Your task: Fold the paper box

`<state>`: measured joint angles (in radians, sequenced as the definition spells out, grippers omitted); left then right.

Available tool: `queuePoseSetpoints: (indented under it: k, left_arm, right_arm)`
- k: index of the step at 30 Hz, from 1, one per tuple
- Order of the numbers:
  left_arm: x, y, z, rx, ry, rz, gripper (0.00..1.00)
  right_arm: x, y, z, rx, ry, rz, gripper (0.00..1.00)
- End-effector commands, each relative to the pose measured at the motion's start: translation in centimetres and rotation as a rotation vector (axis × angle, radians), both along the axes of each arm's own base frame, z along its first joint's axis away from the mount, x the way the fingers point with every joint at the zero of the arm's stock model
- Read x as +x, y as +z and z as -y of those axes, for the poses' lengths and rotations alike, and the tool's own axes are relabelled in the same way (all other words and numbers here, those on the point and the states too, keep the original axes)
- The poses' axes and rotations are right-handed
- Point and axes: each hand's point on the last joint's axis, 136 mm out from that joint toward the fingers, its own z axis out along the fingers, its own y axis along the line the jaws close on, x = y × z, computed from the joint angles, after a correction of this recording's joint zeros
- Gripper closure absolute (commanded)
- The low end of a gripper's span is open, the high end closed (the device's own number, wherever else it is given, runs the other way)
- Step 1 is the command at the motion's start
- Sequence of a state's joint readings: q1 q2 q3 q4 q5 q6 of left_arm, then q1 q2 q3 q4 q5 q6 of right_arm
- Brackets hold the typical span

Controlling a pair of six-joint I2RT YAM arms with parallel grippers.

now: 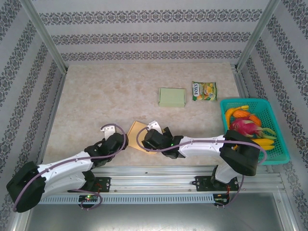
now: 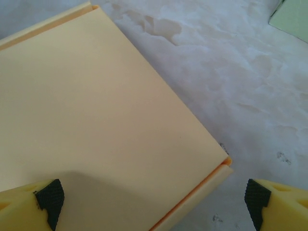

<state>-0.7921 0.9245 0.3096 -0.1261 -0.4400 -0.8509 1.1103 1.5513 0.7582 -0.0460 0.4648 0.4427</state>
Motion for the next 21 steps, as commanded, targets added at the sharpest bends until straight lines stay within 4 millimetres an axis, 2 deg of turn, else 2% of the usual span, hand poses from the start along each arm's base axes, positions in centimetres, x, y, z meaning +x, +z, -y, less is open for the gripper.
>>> queuePoseSetpoints:
  k: [1, 6, 13, 21]
  left_arm:
    - [-0.8, 0.6, -1.1, 0.011, 0.022, 0.007, 0.3]
    - [-1.1, 2.1, -0.2, -0.105, 0.008, 0.03, 0.23]
    - [-0.5, 3.7, 2.1, -0.298, 0.018, 0.037, 0.21]
    - [1.7, 3.7, 3.5, -0.172, 0.017, 0.015, 0.19]
  right_arm:
    - [0.2, 0.1, 1.4, -0.019, -0.029, 0.031, 0.02]
    - [0.2, -0.3, 1.8, 0.001, -0.004, 0.005, 0.02]
    - [0.2, -0.6, 1.4, 0.046, 0.014, -0.021, 0.02]
    - [0.4, -0.7, 1.4, 0.104, 0.028, -0.052, 0.02]
